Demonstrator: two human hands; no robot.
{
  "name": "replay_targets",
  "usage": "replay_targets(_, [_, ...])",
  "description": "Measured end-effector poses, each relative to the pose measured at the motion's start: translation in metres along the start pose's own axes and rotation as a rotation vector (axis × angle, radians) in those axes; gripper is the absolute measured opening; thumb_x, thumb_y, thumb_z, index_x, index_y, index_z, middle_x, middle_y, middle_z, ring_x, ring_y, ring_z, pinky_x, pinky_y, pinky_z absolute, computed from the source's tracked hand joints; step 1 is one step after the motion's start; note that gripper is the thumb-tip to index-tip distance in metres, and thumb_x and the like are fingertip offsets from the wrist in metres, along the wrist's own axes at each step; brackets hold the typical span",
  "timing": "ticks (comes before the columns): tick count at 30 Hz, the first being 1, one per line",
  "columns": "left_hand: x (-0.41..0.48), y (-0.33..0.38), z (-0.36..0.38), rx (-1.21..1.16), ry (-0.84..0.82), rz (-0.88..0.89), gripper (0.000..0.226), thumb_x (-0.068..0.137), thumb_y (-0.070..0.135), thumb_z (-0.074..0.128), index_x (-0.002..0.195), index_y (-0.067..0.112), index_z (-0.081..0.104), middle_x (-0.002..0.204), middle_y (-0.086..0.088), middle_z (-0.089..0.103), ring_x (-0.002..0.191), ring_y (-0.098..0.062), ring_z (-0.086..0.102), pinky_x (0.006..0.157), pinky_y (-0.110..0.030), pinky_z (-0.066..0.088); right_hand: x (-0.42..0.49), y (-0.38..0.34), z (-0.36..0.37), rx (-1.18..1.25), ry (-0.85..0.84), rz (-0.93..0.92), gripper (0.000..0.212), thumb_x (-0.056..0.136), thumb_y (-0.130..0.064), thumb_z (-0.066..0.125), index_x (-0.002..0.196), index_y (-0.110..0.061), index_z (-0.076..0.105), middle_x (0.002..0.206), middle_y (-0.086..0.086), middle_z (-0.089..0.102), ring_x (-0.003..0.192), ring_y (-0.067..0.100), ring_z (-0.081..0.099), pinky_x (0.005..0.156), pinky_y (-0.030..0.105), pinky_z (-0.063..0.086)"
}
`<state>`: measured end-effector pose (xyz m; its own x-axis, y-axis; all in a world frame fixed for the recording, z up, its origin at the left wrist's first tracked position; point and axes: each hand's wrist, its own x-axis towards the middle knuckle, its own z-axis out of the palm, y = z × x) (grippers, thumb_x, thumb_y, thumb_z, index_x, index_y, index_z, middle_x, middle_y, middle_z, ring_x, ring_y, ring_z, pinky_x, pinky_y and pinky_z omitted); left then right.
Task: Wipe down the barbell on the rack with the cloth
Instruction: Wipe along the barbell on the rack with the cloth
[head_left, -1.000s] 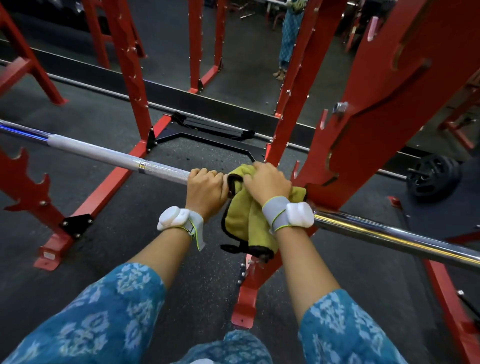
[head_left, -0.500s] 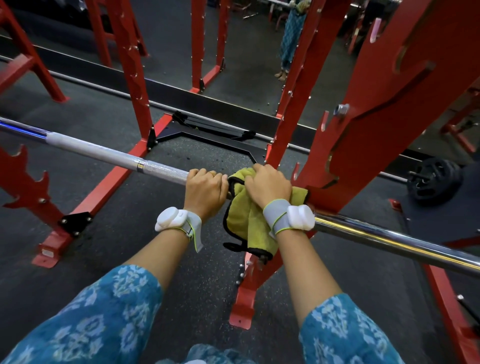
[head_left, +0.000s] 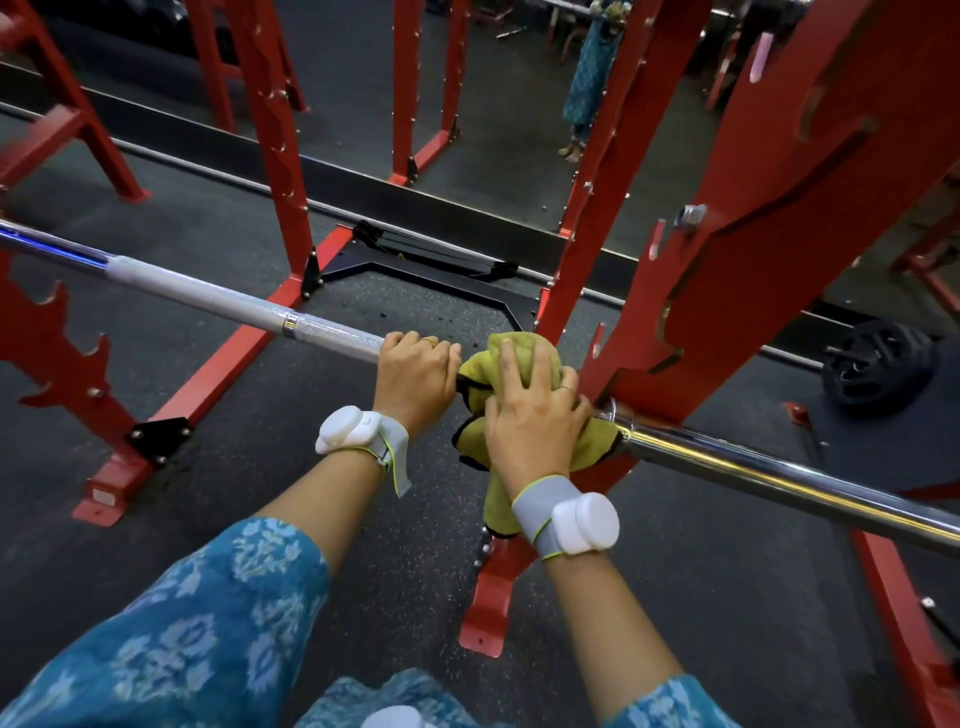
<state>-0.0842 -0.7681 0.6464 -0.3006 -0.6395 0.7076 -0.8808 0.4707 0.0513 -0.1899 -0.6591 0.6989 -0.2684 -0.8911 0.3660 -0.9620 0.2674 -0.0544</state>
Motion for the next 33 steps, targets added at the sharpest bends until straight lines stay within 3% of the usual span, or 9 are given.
replay_targets(9, [0.001, 0.002, -0.004, -0.014, -0.006, -0.03, 0.041, 0.09, 0.025, 0.038, 0.057, 0.012, 0.06, 0.057, -0.007, 0.061, 0.053, -0.027, 0.052, 0.068, -0.037, 0.03, -0.007, 0.014, -0.006, -0.006, -0.071, 0.093, 0.068, 0.06, -0.022, 0.081, 0.125, -0.026, 0.06, 0.128, 0.014, 0.052, 0.1, 0.042, 0.056, 0.071, 0.055, 0.051])
replay_targets(13, [0.002, 0.002, -0.002, 0.0, -0.008, -0.015, 0.042, 0.09, 0.025, 0.038, 0.056, 0.013, 0.059, 0.056, -0.007, 0.061, 0.053, -0.027, 0.053, 0.067, -0.037, 0.029, -0.012, -0.01, -0.006, -0.027, 0.012, -0.026, 0.064, 0.053, -0.015, 0.083, 0.114, -0.026, 0.068, 0.121, 0.013, 0.048, 0.092, 0.042, 0.06, 0.062, 0.045, 0.051])
replay_targets(18, [0.001, 0.001, -0.003, -0.019, -0.03, -0.006, 0.042, 0.091, 0.025, 0.037, 0.057, 0.012, 0.059, 0.058, -0.007, 0.062, 0.054, -0.028, 0.053, 0.068, -0.037, 0.029, -0.025, -0.004, -0.009, -0.097, -0.026, -0.071, 0.045, 0.071, -0.015, 0.047, 0.107, -0.027, 0.072, 0.116, 0.012, 0.063, 0.095, 0.043, 0.06, 0.061, 0.044, 0.049])
replay_targets(21, [0.001, 0.002, -0.003, -0.029, -0.041, -0.018, 0.043, 0.091, 0.026, 0.036, 0.058, 0.012, 0.059, 0.058, -0.007, 0.062, 0.054, -0.027, 0.053, 0.068, -0.037, 0.029, -0.028, 0.014, -0.018, -0.195, -0.069, 0.04, 0.044, 0.063, -0.018, 0.072, 0.107, -0.029, 0.072, 0.115, 0.01, 0.062, 0.097, 0.041, 0.059, 0.063, 0.045, 0.048])
replay_targets(24, [0.0, 0.002, -0.004, -0.029, -0.045, -0.031, 0.043, 0.091, 0.026, 0.036, 0.057, 0.013, 0.059, 0.057, -0.006, 0.061, 0.053, -0.027, 0.052, 0.068, -0.037, 0.029, -0.025, 0.019, -0.023, -0.106, -0.155, 0.107, 0.048, 0.079, -0.016, 0.066, 0.125, -0.029, 0.06, 0.132, 0.012, 0.049, 0.115, 0.044, 0.046, 0.078, 0.05, 0.043])
replay_targets(27, [0.001, 0.003, -0.003, -0.022, -0.048, -0.037, 0.043, 0.091, 0.025, 0.036, 0.057, 0.013, 0.059, 0.057, -0.006, 0.061, 0.053, -0.027, 0.052, 0.068, -0.037, 0.029, -0.023, -0.001, -0.024, -0.17, -0.046, 0.025, 0.042, 0.061, -0.021, 0.076, 0.102, -0.028, 0.072, 0.111, 0.008, 0.061, 0.095, 0.039, 0.058, 0.063, 0.043, 0.048])
replay_targets(29, [0.001, 0.003, -0.002, -0.009, -0.061, -0.031, 0.044, 0.091, 0.025, 0.036, 0.057, 0.013, 0.059, 0.058, -0.006, 0.062, 0.054, -0.028, 0.053, 0.068, -0.038, 0.029, -0.021, -0.012, -0.021, -0.199, -0.03, -0.08, 0.034, 0.066, -0.022, 0.057, 0.096, -0.029, 0.073, 0.108, 0.005, 0.064, 0.093, 0.037, 0.059, 0.062, 0.041, 0.048])
replay_targets(31, [0.001, 0.002, -0.001, -0.002, -0.064, -0.022, 0.043, 0.091, 0.025, 0.035, 0.057, 0.013, 0.059, 0.058, -0.007, 0.062, 0.055, -0.028, 0.054, 0.068, -0.038, 0.029, -0.021, -0.015, -0.019, -0.176, -0.012, -0.119, 0.046, 0.071, -0.02, 0.036, 0.099, -0.028, 0.072, 0.113, 0.004, 0.063, 0.097, 0.038, 0.056, 0.063, 0.041, 0.048])
replay_targets(33, [0.001, 0.001, -0.001, 0.004, -0.053, -0.018, 0.043, 0.091, 0.025, 0.036, 0.057, 0.013, 0.058, 0.058, -0.007, 0.061, 0.055, -0.028, 0.053, 0.067, -0.038, 0.029, -0.024, -0.01, -0.018, -0.155, -0.019, -0.074, 0.05, 0.072, -0.017, 0.032, 0.101, -0.028, 0.071, 0.114, 0.004, 0.063, 0.095, 0.039, 0.058, 0.061, 0.04, 0.047])
